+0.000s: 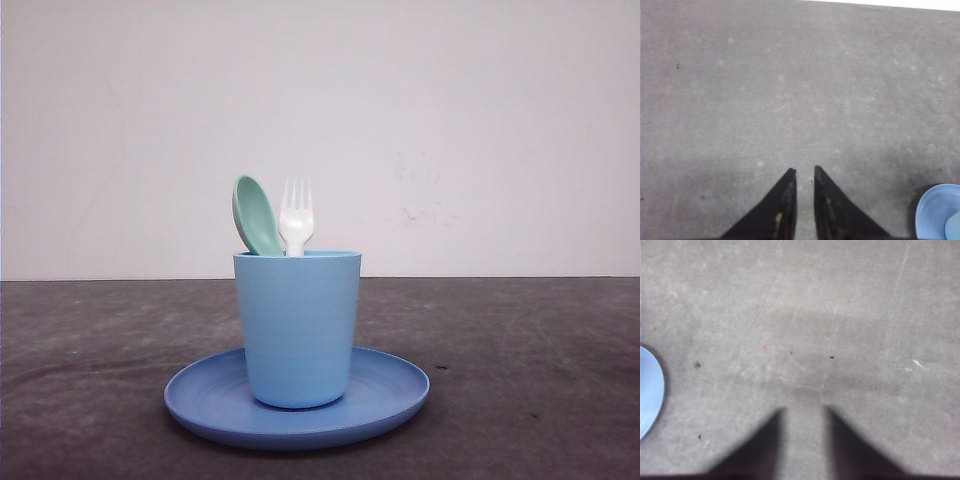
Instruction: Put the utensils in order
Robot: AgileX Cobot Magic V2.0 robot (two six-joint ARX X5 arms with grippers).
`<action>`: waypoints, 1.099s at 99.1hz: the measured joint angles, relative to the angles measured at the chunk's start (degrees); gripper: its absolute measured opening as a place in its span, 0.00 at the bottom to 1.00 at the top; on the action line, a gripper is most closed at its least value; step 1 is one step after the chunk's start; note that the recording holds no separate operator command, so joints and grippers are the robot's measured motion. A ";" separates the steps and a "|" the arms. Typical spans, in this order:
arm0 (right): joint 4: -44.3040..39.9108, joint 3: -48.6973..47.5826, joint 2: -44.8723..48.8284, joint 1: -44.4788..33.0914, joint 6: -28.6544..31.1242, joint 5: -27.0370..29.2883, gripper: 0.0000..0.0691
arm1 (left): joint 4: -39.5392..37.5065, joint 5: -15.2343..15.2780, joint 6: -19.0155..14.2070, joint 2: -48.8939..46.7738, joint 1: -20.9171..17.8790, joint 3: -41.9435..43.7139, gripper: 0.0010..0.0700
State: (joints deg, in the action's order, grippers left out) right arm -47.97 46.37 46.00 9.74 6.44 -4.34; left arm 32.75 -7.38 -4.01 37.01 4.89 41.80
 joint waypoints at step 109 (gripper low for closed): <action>9.20 0.00 0.00 0.00 0.02 -0.02 0.01 | -11.78 10.19 1.66 -25.20 0.00 -24.17 0.02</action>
State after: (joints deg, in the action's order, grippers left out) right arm -38.76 46.37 46.00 9.74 6.46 -4.36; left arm 20.97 2.81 -2.35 11.81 4.89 17.63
